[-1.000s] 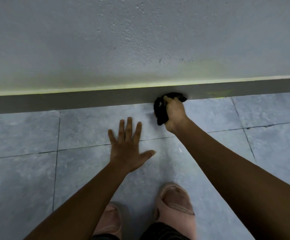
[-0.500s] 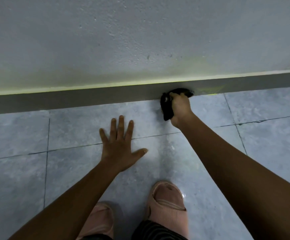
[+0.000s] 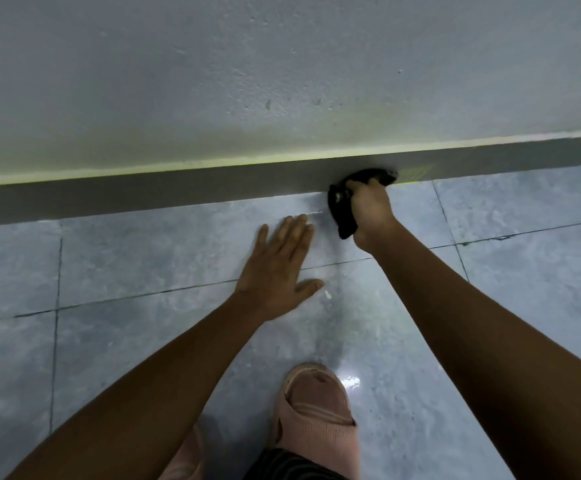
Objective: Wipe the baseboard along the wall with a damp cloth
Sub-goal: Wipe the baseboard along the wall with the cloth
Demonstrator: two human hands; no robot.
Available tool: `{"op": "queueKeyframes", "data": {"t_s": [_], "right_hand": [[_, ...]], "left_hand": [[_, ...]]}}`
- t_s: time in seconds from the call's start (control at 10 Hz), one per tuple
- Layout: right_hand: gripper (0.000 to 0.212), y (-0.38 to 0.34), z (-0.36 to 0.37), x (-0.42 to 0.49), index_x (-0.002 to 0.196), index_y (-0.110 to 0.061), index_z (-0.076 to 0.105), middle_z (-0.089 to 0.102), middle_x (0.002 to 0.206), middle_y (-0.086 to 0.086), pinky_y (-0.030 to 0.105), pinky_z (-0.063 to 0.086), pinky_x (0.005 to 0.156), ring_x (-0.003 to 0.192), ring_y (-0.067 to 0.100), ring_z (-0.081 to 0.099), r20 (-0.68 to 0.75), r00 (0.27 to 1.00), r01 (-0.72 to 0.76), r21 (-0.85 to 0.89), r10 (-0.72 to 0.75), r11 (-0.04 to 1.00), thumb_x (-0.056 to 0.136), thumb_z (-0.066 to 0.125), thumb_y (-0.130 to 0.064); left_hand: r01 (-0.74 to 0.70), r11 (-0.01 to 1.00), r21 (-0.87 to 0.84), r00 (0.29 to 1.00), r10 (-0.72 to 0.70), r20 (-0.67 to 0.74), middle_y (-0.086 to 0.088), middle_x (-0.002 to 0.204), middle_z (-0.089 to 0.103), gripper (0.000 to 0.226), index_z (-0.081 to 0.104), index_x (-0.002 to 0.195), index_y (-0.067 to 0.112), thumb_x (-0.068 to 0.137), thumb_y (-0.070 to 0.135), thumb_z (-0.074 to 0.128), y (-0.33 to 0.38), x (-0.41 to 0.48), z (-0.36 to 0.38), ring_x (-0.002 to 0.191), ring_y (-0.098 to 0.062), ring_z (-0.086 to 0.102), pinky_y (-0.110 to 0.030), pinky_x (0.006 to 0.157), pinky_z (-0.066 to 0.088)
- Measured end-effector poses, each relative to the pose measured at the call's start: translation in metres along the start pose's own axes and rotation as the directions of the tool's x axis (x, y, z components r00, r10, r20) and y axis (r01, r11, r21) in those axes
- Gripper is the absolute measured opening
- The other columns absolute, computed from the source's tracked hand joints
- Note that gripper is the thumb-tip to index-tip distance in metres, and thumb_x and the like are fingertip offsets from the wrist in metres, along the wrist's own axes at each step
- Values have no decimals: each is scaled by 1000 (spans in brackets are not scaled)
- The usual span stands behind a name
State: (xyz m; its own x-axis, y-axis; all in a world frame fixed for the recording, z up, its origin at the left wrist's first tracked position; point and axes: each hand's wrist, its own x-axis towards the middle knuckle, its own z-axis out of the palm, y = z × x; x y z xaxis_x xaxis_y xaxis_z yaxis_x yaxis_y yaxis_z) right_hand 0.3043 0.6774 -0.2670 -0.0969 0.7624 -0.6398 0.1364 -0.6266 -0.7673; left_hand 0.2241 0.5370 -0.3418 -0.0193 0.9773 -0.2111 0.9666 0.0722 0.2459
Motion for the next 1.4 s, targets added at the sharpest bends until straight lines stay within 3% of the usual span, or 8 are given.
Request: {"op": "queueKeyframes", "data": {"t_s": [0.1, 0.3, 0.5, 0.6, 0.8, 1.0, 1.2, 1.4], "right_hand": [[16, -2, 2, -4, 84, -16, 50, 53, 78, 5, 28, 46, 60, 69, 18, 54, 32, 999, 27, 47, -29, 998, 96, 44, -8], [51, -20, -28, 24, 146, -14, 25, 55, 119, 7, 35, 47, 86, 103, 22, 55, -218, 970, 121, 30, -112, 992, 97, 38, -10], [12, -13, -31, 19, 99, -13, 54, 55, 90, 6, 31, 47, 68, 73, 18, 55, -67, 997, -26, -34, 23, 999, 96, 43, -10], [11, -18, -42, 23, 90, -14, 53, 57, 90, 7, 36, 48, 78, 87, 25, 56, -125, 987, 111, 46, -104, 993, 94, 46, -7], [42, -36, -57, 36, 138, -13, 38, 52, 93, 2, 25, 42, 58, 80, 15, 54, -256, 966, 63, 59, -46, 996, 96, 40, -10], [7, -29, -60, 28, 93, -13, 51, 54, 81, 3, 32, 49, 75, 78, 19, 57, -155, 986, 47, -72, -58, 996, 95, 46, -9], [51, -42, -72, 40, 147, -13, 25, 52, 113, 8, 21, 45, 58, 80, 15, 54, -276, 950, 131, -80, -148, 988, 97, 34, -5], [30, -39, -84, 41, 124, -4, 48, 52, 109, 14, 33, 51, 74, 103, 29, 58, -238, 955, 106, -274, -174, 956, 95, 40, -4]], "left_hand": [[0, 1000, -17, 1000, 0, 2, -7, 161, -10, 89, -7, 151, 13, 86, 68, 19, 4, 13, 0, 147, -24, -11, -48, 118, -5], [19, 1000, 1, 1000, -19, 24, -5, 160, -16, 89, -10, 150, 14, 88, 69, 21, 5, 15, 3, 146, -22, -16, -46, 118, -9], [34, 999, 16, 999, -34, -15, -5, 161, -12, 91, -9, 150, 15, 80, 71, 7, 5, 14, 9, 147, -23, -13, -47, 117, -9], [31, 999, 19, 1000, -31, -5, -6, 160, -13, 92, -10, 150, 14, 79, 71, 3, 5, 15, 9, 147, -23, -14, -47, 117, -10], [36, 999, 1, 999, -36, 12, -5, 159, -18, 88, -14, 149, 16, 87, 71, 17, 6, 16, 7, 146, -23, -19, -47, 117, -10], [38, 999, -1, 999, -38, 19, -5, 159, -20, 89, -15, 149, 15, 88, 69, 20, 7, 16, 7, 145, -23, -20, -49, 118, -8], [49, 999, -4, 998, -49, 29, -5, 159, -19, 89, -13, 149, 16, 88, 69, 22, 8, 16, 5, 146, -23, -19, -49, 118, -9], [55, 998, -1, 998, -55, 33, -5, 159, -20, 89, -14, 149, 16, 88, 69, 22, 8, 16, 4, 145, -23, -20, -49, 118, -8]]}}
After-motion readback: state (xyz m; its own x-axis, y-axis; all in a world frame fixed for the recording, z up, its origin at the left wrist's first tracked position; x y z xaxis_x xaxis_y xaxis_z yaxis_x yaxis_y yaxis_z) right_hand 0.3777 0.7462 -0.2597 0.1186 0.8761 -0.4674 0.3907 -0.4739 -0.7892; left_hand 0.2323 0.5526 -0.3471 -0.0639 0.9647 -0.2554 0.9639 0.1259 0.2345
